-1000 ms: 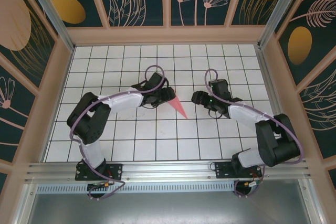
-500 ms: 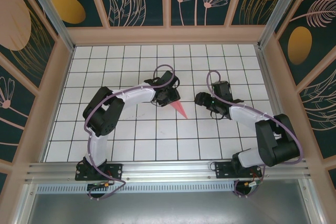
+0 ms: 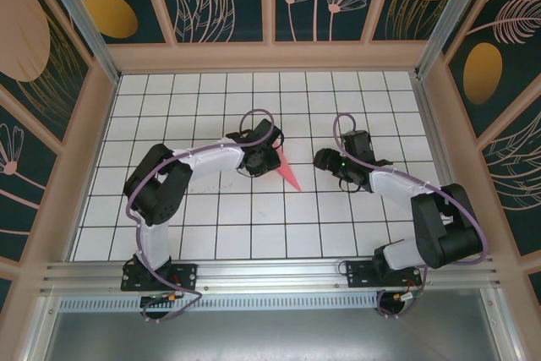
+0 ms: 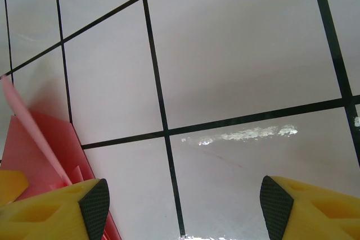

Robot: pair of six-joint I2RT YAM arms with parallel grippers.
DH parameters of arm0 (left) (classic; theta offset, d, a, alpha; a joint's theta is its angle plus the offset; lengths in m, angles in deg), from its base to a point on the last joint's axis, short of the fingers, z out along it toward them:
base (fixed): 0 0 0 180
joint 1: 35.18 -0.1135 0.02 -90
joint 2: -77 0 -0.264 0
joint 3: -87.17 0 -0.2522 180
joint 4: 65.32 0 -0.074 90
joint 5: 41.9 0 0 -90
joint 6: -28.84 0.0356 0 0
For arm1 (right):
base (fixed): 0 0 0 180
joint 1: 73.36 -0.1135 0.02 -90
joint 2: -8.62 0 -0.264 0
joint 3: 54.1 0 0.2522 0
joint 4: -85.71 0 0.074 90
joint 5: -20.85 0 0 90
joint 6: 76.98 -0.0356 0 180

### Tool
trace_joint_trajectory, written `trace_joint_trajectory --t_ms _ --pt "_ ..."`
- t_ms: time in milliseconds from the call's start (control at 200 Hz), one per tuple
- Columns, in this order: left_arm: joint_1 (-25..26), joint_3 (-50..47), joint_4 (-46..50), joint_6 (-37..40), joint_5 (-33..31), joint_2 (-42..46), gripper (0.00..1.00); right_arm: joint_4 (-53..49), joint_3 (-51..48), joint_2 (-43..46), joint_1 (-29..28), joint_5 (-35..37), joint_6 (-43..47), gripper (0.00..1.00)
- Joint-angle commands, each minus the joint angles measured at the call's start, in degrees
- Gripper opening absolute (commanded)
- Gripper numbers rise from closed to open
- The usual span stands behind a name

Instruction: Fold a paper plane with a square sheet of paper (pick it up from the middle)

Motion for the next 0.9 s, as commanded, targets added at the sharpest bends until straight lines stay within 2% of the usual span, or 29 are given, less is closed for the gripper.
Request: trace_joint_trajectory --t_ms 0,85,165,275,420,625,766,896 --pt "0.36 -0.99 -0.98 -1.29 -1.11 1.77 0.29 0.45 0.59 0.49 0.28 -0.55 -1.17 0.74" --pt "0.32 -1.16 -1.61 -1.2 -1.27 1.89 0.27 0.52 0.98 0.29 0.32 -0.93 -1.26 0.74" --pt "0.35 -1.41 -2.03 -1.01 -0.87 1.91 0.19 0.46 1.25 0.23 0.34 -1.07 -1.32 0.74" --pt "0.29 -1.56 -3.35 -0.1 -0.88 2.3 0.0 0.18 1.47 0.5 0.28 -1.6 -1.08 0.74" --pt "0.24 -1.01 -7.85 4.71 0.34 5.31 0.0 0.02 1.54 3.71 0.52 -1.81 -0.29 0.74" --pt "0.2 -4.98 -19.23 10.96 7.4 9.83 0.0 4.52 -0.21 9.44 1.38 -7.86 0.32 0.74" --pt "0.21 -8.17 -24.74 12.57 11.53 8.65 0.0 6.72 -0.89 9.49 1.28 -13.09 -0.46 0.73" --pt "0.16 -10.33 -29.87 13.9 15.28 6.1 0.0 7.46 -1.3 7.65 0.12 -15.69 0.13 0.67"
